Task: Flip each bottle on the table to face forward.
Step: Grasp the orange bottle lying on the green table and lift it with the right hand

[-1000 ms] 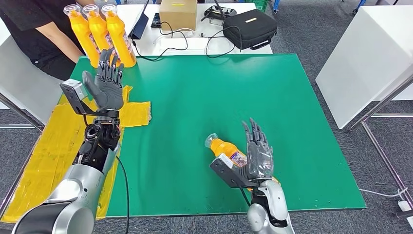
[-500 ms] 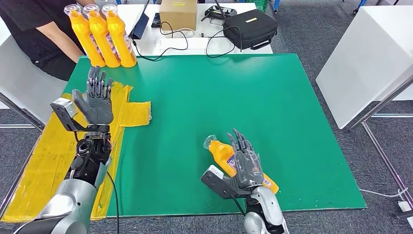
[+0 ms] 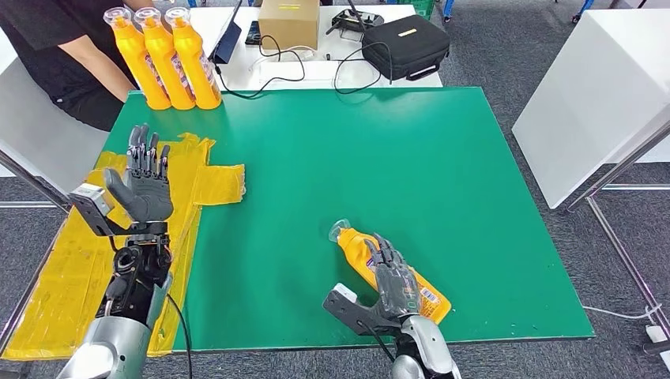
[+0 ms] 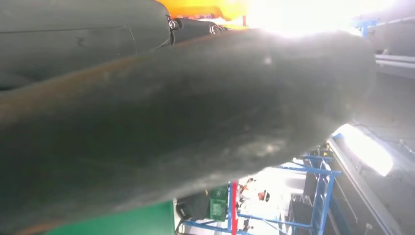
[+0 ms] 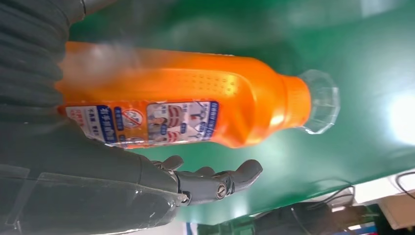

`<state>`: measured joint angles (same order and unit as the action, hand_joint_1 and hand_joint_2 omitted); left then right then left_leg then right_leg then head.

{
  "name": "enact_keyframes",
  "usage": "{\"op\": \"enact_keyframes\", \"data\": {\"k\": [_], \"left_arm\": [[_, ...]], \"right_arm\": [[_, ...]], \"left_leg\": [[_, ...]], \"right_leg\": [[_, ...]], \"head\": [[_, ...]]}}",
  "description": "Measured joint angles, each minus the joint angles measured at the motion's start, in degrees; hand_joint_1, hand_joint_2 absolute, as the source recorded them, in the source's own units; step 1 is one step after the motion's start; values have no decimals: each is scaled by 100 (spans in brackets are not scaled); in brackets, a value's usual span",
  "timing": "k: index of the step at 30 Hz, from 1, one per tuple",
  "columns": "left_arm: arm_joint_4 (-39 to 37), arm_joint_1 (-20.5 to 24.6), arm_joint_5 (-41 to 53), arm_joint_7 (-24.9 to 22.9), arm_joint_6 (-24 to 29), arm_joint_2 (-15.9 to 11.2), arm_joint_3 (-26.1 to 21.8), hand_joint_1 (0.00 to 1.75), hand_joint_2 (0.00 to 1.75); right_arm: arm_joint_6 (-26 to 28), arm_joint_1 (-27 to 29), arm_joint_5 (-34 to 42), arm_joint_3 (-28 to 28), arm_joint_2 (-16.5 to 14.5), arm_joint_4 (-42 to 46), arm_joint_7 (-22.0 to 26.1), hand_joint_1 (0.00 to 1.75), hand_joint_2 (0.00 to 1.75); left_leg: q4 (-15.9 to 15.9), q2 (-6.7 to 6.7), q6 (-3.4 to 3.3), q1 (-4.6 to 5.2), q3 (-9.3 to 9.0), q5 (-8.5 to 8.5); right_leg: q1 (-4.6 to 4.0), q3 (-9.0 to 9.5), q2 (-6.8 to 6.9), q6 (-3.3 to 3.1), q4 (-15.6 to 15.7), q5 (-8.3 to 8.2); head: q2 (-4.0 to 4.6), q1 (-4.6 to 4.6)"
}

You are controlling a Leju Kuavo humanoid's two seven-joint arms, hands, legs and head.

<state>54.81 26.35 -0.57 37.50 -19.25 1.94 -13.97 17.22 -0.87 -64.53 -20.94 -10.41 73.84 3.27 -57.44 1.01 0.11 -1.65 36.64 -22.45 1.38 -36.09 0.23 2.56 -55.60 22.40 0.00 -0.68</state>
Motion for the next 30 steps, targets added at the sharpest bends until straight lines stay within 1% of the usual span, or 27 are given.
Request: {"op": "enact_keyframes", "data": {"k": [4, 10, 19, 30], "left_arm": [[201, -120, -54, -74, -57, -42, -166, 0, 0], [265, -157, -63, -84, -78, -68, -220, 0, 0], [265, -323, -68, 20, -122, -111, -384, 0, 0], [267, -432, -115, 3, -121, -162, -585, 0, 0]], "right_arm": [[39, 149, -374, 4, -2, 25, -270, 0, 175], [36, 234, -438, 4, -4, 90, -335, 0, 175], [-17, 351, -626, 4, -4, 180, -593, 0, 175], [-131, 435, -794, 117, -7, 578, -738, 0, 175]], "left_leg": [[0, -1, 0, 0, 0, 0], [0, -3, 1, 0, 1, -1], [0, -6, 1, -1, 1, -1], [0, -6, 1, 0, 1, -1]], "right_leg": [[0, 0, 0, 1, 0, 1], [0, 0, 0, 1, 0, 1], [0, -1, 1, 0, 0, 2], [0, -2, 1, 0, 0, 2]], "head": [[0, -1], [0, 1], [0, 0], [0, 1]]}}
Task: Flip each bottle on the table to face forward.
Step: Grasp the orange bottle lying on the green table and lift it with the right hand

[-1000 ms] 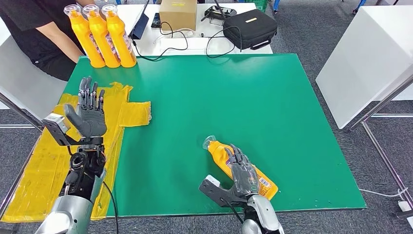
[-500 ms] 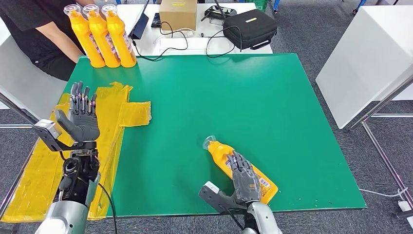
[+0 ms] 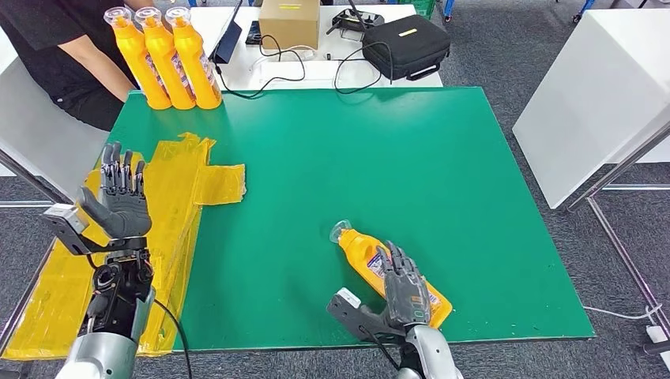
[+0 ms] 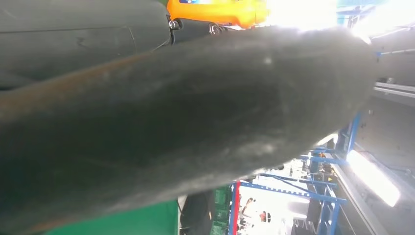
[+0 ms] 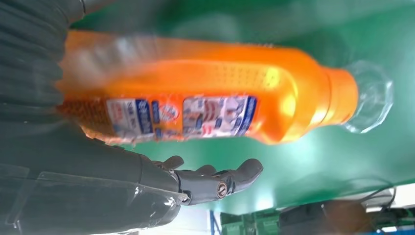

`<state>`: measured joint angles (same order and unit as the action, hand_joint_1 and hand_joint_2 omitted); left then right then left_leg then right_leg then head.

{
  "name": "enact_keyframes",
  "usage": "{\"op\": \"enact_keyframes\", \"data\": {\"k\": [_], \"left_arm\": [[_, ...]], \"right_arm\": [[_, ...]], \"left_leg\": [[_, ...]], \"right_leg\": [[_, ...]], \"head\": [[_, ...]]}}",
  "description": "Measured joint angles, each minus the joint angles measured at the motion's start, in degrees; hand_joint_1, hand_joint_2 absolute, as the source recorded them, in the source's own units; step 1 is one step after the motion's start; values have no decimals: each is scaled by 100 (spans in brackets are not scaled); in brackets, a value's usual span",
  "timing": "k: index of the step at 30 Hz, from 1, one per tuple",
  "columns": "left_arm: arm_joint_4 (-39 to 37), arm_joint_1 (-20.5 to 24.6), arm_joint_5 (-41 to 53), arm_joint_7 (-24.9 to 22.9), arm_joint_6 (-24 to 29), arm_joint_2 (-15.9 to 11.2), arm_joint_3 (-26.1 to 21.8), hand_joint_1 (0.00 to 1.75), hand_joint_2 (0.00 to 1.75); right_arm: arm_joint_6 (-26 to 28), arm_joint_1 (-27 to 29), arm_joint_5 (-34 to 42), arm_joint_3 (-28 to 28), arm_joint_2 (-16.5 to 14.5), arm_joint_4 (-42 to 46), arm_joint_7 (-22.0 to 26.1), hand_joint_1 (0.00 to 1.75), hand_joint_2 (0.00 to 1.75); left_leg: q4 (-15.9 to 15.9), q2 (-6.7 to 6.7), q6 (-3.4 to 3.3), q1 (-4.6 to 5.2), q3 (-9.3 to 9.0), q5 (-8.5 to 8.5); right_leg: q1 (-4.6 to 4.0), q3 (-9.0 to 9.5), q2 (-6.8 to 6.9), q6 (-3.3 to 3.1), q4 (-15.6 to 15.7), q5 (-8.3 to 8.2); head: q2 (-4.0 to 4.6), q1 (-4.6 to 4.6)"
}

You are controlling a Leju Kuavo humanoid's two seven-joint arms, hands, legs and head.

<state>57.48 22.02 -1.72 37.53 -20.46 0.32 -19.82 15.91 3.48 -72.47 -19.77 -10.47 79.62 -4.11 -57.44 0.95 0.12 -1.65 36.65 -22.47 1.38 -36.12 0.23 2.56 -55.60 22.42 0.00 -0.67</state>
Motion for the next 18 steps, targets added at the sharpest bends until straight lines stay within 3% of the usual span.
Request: {"op": "enact_keyframes", "data": {"k": [18], "left_arm": [[0, -157, -44, 17, -8, -98, -61, 0, 0]], "right_arm": [[-100, 111, -110, 322, -5, 141, -12, 0, 175]], "left_leg": [[0, 0, 0, 0, 0, -1]], "right_leg": [[0, 0, 0, 0, 0, 0]], "head": [[0, 0]]}}
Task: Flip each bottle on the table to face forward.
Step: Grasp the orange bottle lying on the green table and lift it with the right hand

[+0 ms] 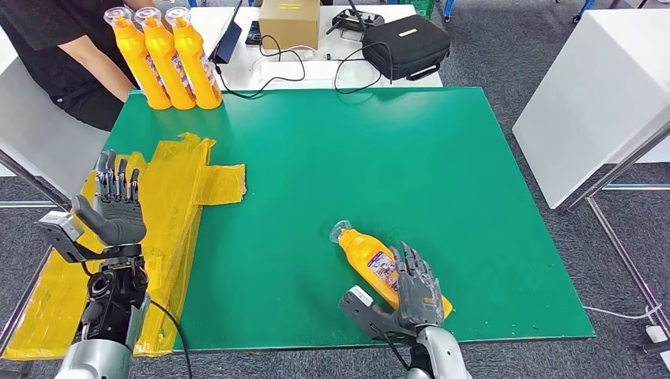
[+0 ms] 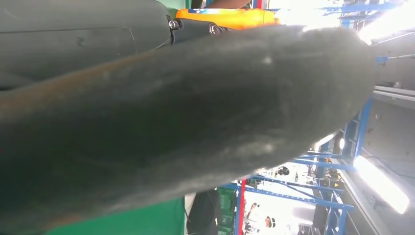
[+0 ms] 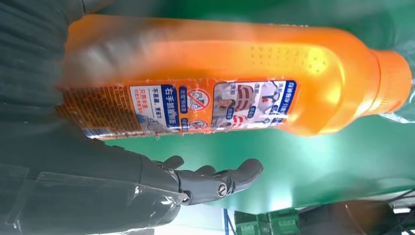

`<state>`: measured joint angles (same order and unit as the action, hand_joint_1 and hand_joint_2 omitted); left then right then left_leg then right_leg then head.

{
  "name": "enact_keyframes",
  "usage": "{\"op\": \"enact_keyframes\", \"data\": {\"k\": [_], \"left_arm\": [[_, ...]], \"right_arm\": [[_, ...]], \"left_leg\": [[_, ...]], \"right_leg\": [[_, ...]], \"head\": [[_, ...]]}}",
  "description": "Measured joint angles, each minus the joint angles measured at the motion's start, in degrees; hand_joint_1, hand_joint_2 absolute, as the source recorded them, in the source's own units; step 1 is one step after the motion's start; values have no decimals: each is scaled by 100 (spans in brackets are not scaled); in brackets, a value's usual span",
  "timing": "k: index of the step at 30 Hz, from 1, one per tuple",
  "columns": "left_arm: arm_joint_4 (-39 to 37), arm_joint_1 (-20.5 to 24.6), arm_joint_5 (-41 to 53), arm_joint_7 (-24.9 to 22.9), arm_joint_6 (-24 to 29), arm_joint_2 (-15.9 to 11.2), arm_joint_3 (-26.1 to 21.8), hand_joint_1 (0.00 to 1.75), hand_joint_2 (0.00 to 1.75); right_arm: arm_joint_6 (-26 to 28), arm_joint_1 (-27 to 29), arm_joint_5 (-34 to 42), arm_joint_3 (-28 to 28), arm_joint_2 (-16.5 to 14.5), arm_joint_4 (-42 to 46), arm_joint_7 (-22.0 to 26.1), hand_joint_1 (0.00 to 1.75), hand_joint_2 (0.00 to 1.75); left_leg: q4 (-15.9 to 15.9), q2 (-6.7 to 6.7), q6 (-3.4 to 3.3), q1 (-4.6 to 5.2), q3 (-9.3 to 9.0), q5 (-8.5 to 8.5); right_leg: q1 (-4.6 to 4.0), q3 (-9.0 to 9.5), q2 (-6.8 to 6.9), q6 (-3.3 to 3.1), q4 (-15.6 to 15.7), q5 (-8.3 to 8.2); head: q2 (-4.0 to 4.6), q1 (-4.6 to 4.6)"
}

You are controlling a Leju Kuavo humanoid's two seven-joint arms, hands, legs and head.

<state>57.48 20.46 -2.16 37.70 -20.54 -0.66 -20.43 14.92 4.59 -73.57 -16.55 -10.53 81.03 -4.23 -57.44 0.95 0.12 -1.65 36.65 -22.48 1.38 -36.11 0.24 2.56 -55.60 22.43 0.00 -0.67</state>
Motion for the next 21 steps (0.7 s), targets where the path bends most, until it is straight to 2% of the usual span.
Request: {"op": "enact_keyframes", "data": {"k": [9, 21], "left_arm": [[0, 17, 61, -10, 45, 16, -5, 0, 0], [-29, 196, 97, -30, 41, 27, 24, 0, 0]], "right_arm": [[-165, -42, 5, 320, -107, -136, -15, 0, 175], [-226, -380, -143, 859, -244, -619, -202, 0, 175]], "left_leg": [[0, 1, 0, 0, -2, 0], [0, 1, -1, 0, -38, 1]], "right_leg": [[0, -1, -1, 0, 1, 0], [0, 30, 0, -5, 5, 2]], "head": [[0, -1], [0, 1]]}}
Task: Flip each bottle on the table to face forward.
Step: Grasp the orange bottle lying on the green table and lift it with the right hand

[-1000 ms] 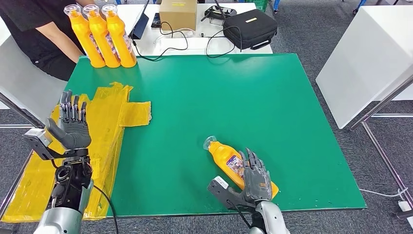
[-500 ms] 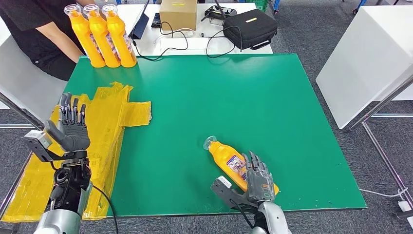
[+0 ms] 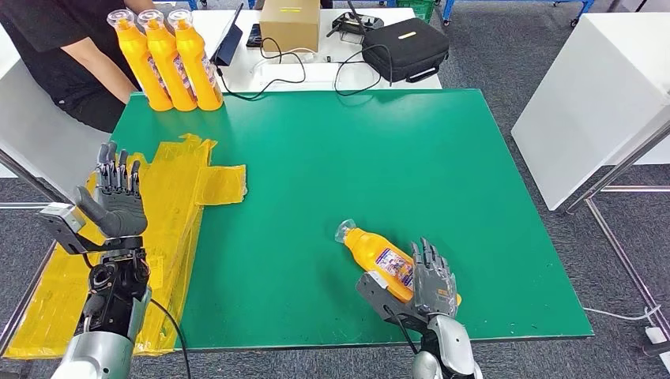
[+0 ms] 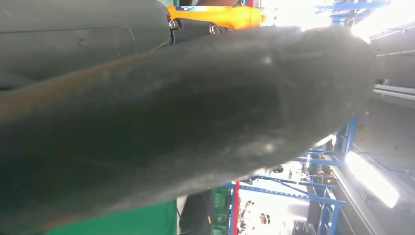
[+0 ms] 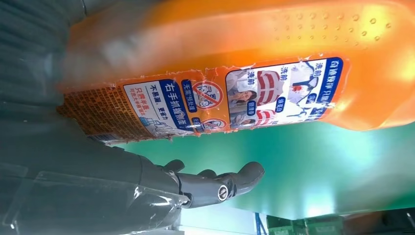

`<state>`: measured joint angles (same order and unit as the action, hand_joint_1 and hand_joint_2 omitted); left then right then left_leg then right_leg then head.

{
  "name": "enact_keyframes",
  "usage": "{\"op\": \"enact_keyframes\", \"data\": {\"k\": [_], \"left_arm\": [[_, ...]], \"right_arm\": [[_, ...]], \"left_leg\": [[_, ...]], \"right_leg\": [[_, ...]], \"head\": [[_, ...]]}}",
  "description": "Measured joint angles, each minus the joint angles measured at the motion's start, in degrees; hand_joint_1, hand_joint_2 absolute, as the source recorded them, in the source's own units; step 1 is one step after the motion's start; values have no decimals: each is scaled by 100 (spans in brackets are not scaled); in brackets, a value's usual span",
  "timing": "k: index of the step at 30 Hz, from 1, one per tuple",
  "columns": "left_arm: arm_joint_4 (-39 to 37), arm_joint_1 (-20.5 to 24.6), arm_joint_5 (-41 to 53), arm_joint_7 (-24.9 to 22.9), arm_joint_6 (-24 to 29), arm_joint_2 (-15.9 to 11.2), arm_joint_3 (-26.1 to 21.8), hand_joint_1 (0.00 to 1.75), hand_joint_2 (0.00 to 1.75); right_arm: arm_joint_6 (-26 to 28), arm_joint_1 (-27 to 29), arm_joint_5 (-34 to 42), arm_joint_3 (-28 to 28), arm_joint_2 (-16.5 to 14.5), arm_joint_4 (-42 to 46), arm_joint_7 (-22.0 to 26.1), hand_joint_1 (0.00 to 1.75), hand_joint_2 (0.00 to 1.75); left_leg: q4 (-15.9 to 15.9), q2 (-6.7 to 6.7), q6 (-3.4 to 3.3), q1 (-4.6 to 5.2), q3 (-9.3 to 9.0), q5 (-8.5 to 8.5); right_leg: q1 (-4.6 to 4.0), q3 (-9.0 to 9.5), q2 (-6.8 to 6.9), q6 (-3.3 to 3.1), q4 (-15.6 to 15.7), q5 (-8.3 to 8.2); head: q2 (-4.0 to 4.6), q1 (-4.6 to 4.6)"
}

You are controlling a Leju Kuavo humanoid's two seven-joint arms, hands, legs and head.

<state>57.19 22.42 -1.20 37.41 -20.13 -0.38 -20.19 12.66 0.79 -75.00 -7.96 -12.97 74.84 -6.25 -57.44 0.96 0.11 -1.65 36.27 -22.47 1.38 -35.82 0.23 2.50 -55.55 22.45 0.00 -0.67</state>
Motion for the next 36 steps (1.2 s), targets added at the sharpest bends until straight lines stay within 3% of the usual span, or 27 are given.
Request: {"op": "enact_keyframes", "data": {"k": [13, 17, 23, 28, 36], "left_arm": [[122, -169, -32, -15, -91, 105, 74, 0, 0], [134, -132, -9, -83, -67, 153, 165, 0, 0], [85, 61, -27, -89, 17, 187, 257, 0, 0], [32, 218, -61, -58, 13, 183, 274, 0, 0], [-7, 467, -62, 25, 13, 117, 275, 0, 0]], "right_arm": [[-167, -220, -286, 447, -23, -571, -160, 0, 175], [-331, -278, -399, 540, -25, -675, -176, 171, 175], [-465, -505, -417, 682, -27, -1009, -193, 175, 175], [-481, -691, -403, 786, -29, -1277, -191, 175, 175], [-480, -889, -410, 880, -38, -1516, -189, 175, 175]], "left_leg": [[6, 6, -8, -8, -114, -61], [7, 7, -12, -10, -151, -63], [12, 20, -31, -26, -223, -84], [19, 48, -41, -67, -286, -111], [19, 83, -53, -84, -246, -76]], "right_leg": [[-4, 58, 0, -4, 27, 51], [-5, 99, -1, -4, 43, 51], [-16, 184, -4, -4, 85, 73], [-43, 265, -3, -13, 94, 230], [-63, 229, -4, -14, 115, 253]], "head": [[0, 0], [0, 1], [0, 1], [0, 3], [0, 3]]}}
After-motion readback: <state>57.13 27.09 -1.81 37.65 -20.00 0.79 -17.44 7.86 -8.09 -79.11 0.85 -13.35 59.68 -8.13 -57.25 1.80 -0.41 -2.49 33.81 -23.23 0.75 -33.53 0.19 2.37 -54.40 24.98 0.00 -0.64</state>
